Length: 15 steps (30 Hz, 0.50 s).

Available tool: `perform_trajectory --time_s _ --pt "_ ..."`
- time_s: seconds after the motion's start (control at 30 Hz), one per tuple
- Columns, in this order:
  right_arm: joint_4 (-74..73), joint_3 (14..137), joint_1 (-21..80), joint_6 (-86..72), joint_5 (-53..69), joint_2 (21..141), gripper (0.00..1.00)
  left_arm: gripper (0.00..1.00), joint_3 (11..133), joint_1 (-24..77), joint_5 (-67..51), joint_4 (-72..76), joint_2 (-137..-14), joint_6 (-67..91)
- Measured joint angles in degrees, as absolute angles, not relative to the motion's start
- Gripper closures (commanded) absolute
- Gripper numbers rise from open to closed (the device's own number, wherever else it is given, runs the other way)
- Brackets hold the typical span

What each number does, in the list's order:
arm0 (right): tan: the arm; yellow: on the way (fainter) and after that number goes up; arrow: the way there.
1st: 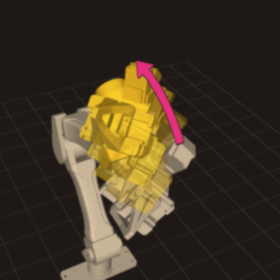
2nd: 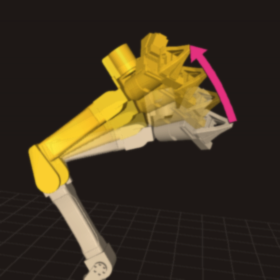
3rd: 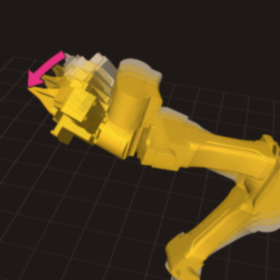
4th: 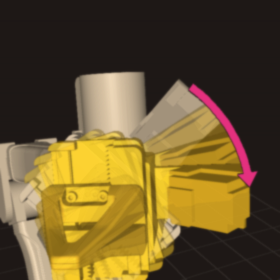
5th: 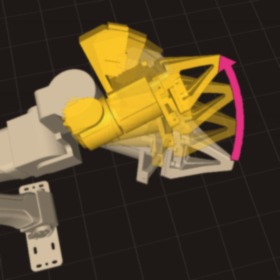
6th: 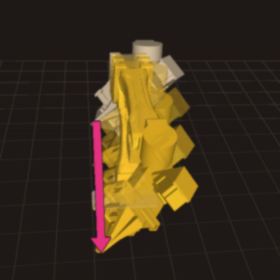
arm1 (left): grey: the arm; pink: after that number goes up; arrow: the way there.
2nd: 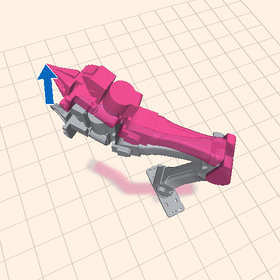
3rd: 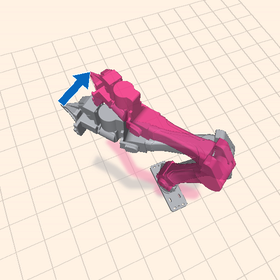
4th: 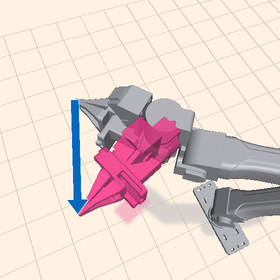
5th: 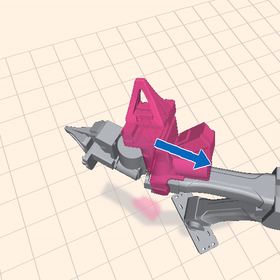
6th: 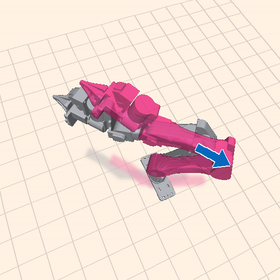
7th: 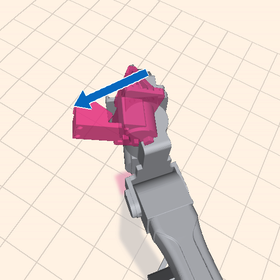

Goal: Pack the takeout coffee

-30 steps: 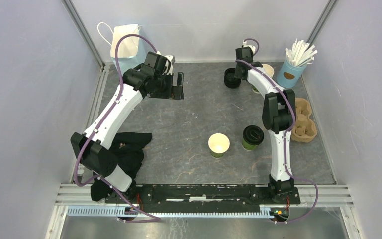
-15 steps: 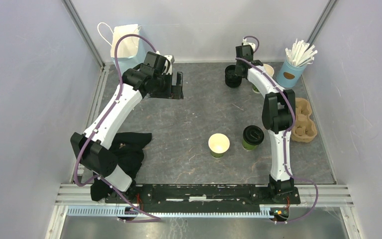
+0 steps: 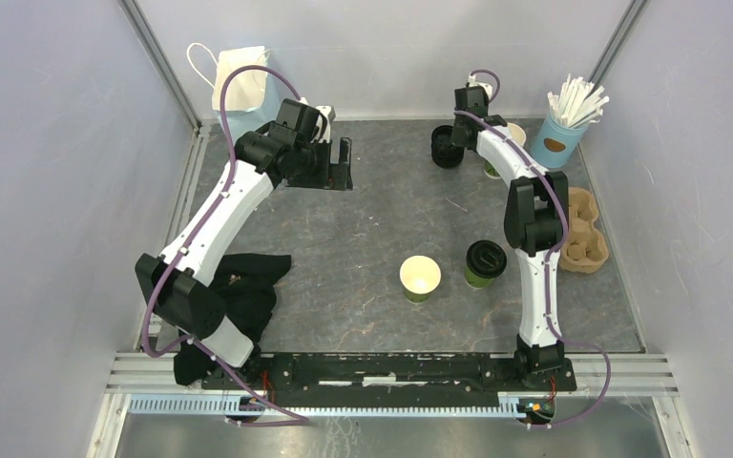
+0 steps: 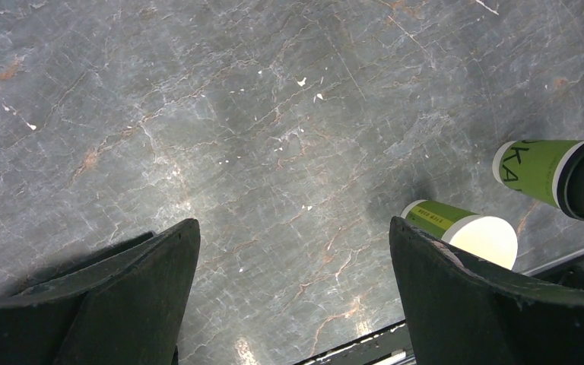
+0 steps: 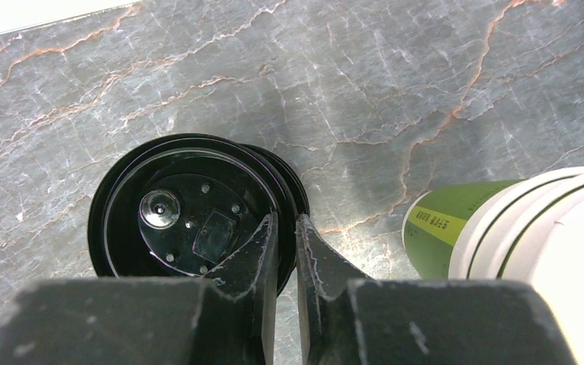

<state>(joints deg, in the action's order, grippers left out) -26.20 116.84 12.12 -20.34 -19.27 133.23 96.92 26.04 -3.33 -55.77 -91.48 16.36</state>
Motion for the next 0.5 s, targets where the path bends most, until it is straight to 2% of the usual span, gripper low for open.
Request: perform_trajectory --time_s 0.4,0.5 --pt "-23.7 110.7 8.9 -26.5 -12.6 130.2 0.81 0.0 96.9 26.0 -3.6 -55.6 -91.5 16.4" --pt "-23.3 110.0 8.4 -27.3 -11.6 129.7 0.74 0.0 96.9 26.0 -3.6 -55.6 -91.5 16.4"
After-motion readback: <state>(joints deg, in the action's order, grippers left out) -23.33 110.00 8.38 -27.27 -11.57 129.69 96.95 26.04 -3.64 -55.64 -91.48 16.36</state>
